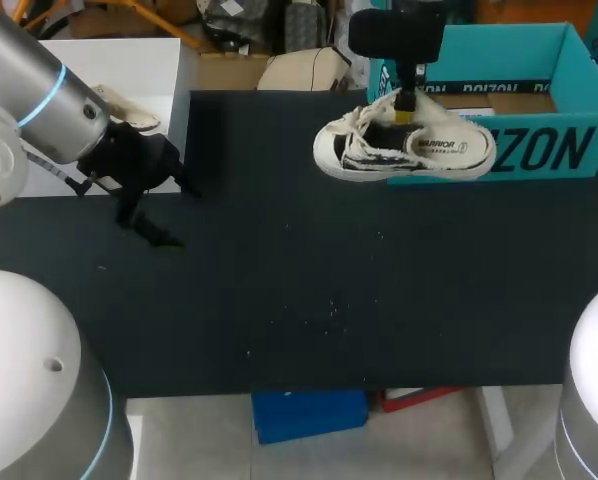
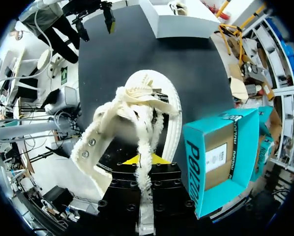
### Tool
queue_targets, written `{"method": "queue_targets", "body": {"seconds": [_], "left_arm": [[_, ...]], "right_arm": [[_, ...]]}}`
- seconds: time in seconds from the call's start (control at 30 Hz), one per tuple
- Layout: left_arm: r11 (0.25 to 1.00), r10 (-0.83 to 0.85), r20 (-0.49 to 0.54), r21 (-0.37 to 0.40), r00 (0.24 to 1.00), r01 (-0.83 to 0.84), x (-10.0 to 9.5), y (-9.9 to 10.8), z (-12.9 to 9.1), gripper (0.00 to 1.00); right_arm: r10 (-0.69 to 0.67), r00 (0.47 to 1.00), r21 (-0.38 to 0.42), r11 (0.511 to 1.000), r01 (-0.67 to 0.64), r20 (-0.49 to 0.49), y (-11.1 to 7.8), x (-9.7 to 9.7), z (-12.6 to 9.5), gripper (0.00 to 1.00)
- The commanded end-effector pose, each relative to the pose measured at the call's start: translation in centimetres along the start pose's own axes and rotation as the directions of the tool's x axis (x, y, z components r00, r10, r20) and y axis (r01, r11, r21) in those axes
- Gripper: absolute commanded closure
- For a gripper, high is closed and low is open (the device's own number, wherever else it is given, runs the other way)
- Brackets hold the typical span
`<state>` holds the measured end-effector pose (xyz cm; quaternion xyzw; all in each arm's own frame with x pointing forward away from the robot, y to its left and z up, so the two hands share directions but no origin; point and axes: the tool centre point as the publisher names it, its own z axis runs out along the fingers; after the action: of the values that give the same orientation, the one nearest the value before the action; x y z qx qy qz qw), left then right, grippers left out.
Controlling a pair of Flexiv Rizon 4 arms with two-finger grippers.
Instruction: Take the shoe out of the shoebox, open the shoe tongue, remove and reinsert the insole, then place the shoe into the shoebox
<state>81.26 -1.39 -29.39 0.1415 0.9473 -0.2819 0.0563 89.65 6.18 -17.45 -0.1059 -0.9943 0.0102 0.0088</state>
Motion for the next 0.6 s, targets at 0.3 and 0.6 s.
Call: {"method": "queue_targets", "body": {"seconds": [0.3, 0.6], "left_arm": [[1.0, 0.001, 0.004, -0.002, 1.0, -0.001, 0.1, 0.0, 0.2, 0.0], [1.0, 0.001, 0.004, -0.002, 1.0, -0.001, 0.1, 0.0, 0.2, 0.0]], "right_arm": [[-0.168, 0.986, 0.047, 0.985, 0.167, 0.015, -7.6, -11.2, -4.4, 1.0], [-0.244, 0.97, 0.063, 0.968, 0.244, -0.003, -11.9, -19.7, -3.3, 1.0]]}}
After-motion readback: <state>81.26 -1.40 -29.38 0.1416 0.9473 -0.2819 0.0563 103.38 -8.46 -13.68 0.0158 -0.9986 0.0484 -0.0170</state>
